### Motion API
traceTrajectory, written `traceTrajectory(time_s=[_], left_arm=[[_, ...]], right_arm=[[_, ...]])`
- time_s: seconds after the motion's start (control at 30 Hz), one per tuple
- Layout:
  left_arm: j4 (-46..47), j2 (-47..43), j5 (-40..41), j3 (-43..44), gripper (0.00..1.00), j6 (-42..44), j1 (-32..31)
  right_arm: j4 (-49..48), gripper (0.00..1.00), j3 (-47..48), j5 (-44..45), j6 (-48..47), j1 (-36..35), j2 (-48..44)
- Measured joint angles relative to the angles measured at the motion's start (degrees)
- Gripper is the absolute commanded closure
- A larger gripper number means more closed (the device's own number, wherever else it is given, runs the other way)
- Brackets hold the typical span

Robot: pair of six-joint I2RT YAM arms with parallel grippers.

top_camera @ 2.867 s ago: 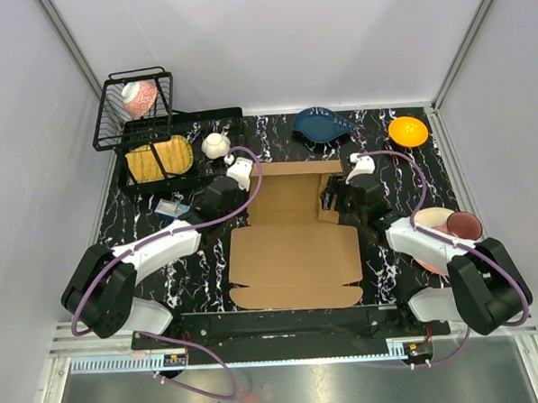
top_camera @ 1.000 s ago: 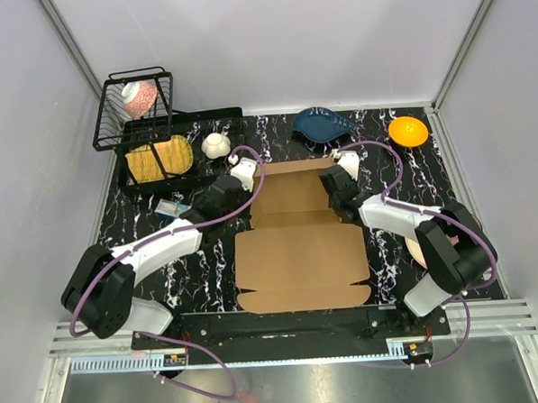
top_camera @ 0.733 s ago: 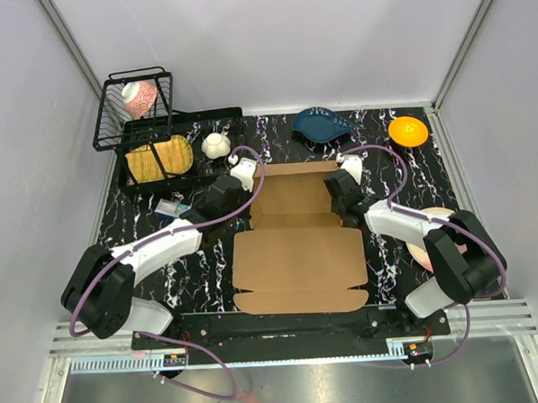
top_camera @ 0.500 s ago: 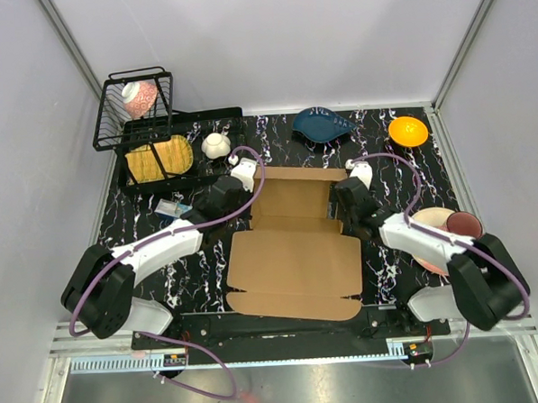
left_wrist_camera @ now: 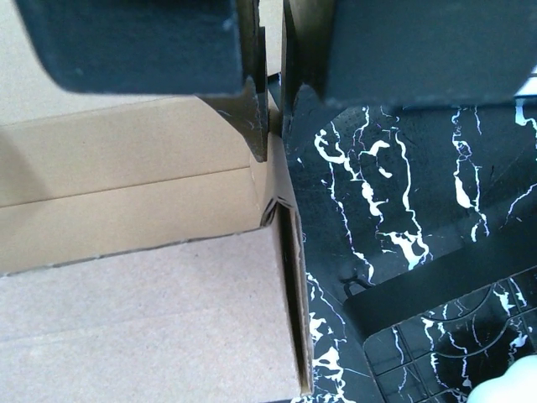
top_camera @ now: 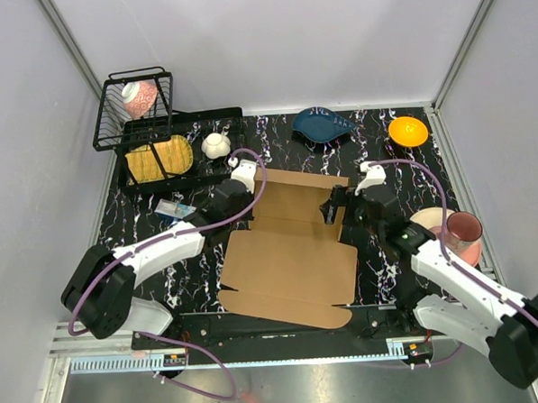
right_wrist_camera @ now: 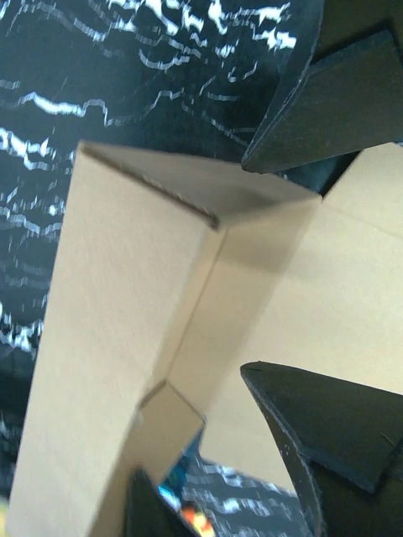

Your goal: Fold the paper box

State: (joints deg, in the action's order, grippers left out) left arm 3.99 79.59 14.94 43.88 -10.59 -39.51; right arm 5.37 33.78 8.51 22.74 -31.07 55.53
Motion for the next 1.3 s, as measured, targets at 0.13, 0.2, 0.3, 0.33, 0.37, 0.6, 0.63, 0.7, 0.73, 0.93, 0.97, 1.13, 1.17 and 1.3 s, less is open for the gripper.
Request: traceTrajectory(time_s=[0.13,0.2,0.3,0.33,0.37,0.6,0.63,0.7,0.73,0.93,0.97,1.13,1.17,1.3], left_arm=[[0.9,0.0,3.0,-0.5,1.00,-1.1,-1.2],[2.4,0.0,4.5,-1.4,1.00,-1.9,-1.7],[6.8,-0.6,6.8,-4.2,1.00,-3.3,-2.6],[8.9,-0.9,7.8,-5.6,1.00,-3.6,-2.9],[10.8,-1.3,8.6,-7.0,1.00,-3.9,-3.2],[28.3,-3.0,13.5,-17.9,1.00,-4.6,-5.3],[29.6,-2.9,13.8,-18.4,1.00,-4.4,-5.4],[31.7,-2.2,14.2,-19.0,1.00,-4.1,-5.4],[32.3,-1.9,14.3,-19.1,1.00,-3.9,-5.5],[34.7,-0.4,15.4,-19.1,1.00,-1.3,-6.3],[34.9,-0.2,15.5,-19.0,1.00,-0.7,-6.5],[35.1,1.3,15.9,-17.6,0.99,2.2,-7.1],[35.1,1.6,16.0,-17.2,0.98,2.6,-7.2],[35.2,2.6,16.5,-16.2,0.96,3.6,-7.4]], right_arm=[[0.1,0.00,-1.0,-5.6,0.0,0.0,-6.7],[0.2,0.00,-1.1,-7.1,0.0,0.0,-9.7],[1.0,0.00,-1.1,-6.1,0.0,0.0,-13.7],[1.4,0.00,-1.1,-5.3,0.0,0.0,-14.9],[1.7,0.00,-1.1,-4.4,0.1,0.0,-16.2],[2.8,0.00,-1.0,3.8,2.1,0.0,-17.9],[2.5,0.00,-1.0,4.5,2.4,0.0,-16.7],[0.9,0.00,-0.9,5.2,2.9,0.1,-14.1],[-0.2,0.00,-0.9,5.4,3.1,0.1,-12.8],[-8.2,0.02,-0.3,4.3,5.1,2.1,-4.2],[-9.7,0.03,-0.3,3.8,5.7,3.0,-3.1],[-15.6,0.31,-0.4,-0.8,8.4,8.2,0.4],[-17.3,0.36,-0.9,-2.3,9.0,9.3,0.6],[-22.5,0.47,-4.1,-6.8,11.1,12.1,1.1]])
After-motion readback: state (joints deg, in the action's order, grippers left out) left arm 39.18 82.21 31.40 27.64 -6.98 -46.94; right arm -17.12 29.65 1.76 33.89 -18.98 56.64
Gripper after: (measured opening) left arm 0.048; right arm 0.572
